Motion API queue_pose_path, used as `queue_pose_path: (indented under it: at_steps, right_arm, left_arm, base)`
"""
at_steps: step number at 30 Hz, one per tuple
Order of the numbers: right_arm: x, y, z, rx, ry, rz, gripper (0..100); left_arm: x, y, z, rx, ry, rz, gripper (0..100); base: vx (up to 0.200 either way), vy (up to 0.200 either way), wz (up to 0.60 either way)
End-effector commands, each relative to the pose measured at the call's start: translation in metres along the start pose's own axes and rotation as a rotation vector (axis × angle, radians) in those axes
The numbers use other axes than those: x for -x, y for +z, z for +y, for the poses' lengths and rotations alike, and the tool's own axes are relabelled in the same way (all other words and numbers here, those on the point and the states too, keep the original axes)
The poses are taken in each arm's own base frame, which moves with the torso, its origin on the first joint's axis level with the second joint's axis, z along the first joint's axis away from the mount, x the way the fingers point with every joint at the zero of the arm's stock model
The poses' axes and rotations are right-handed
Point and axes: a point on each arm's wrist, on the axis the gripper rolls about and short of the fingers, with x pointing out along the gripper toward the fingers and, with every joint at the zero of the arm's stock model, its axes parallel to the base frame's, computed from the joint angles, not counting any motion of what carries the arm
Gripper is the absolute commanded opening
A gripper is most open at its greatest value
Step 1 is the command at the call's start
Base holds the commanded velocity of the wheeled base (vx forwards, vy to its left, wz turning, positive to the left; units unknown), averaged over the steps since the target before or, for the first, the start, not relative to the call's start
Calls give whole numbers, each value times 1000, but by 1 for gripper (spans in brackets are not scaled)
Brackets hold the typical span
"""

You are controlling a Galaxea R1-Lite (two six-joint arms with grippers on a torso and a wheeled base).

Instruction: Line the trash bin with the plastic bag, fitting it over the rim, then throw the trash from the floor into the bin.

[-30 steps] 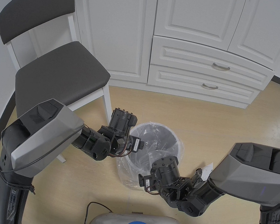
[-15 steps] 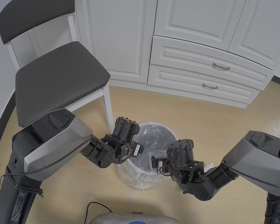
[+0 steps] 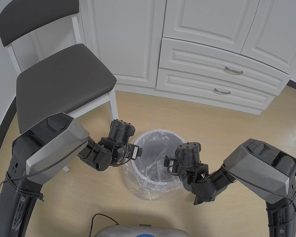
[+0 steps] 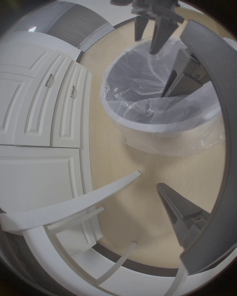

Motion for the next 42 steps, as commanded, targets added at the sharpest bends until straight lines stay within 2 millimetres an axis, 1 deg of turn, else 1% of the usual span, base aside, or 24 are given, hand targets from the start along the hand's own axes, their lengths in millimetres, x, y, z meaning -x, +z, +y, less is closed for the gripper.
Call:
queue_pose_path:
  at_steps: [1, 5, 9, 14, 15, 20, 31, 33, 37, 39, 42]
  right_arm:
    - [-18, -22, -3, 48, -79, 32, 100]
    - [-14, -16, -9, 80, -110, 53, 100]
    - [-10, -12, -15, 96, -128, 88, 100]
    - [-12, -12, -18, 100, -140, 101, 100]
    - [-13, -11, -20, 100, -144, 103, 100]
    - [-16, -10, -25, 99, -158, 108, 100]
    - [-18, -11, -34, 117, -184, 146, 100]
    - [-19, -10, -34, 117, -184, 145, 100]
    - [-16, -3, -36, 108, -185, 133, 100]
    - [-16, 0, -35, 98, -181, 121, 100]
    - [-14, 2, -28, 63, -154, 92, 100]
  left_arm:
    - [0, 0, 1, 14, -29, 7, 100]
    - [2, 2, 4, 16, -27, 4, 100]
    - [1, -1, 4, 13, -26, 16, 100]
    - [1, -1, 6, 13, -21, 22, 100]
    - [0, -2, 9, 15, -15, 25, 100]
    - [2, -7, 13, 16, -34, 49, 100]
    - [14, 1, 29, 30, -62, 51, 100]
    - [15, 2, 31, 31, -66, 52, 100]
    - [18, 4, 35, 34, -67, 49, 100]
    - [18, 4, 34, 33, -78, 50, 100]
    - [19, 1, 29, 31, -101, 53, 100]
  base:
    - [0, 0, 0]
    - [0, 0, 0]
    - [0, 0, 0]
    - [0, 0, 0]
    - [0, 0, 0]
    - [0, 0, 0]
    - [0, 0, 0]
    - [0, 0, 0]
    - [0, 0, 0]
    - [0, 0, 0]
    - [0, 0, 0]
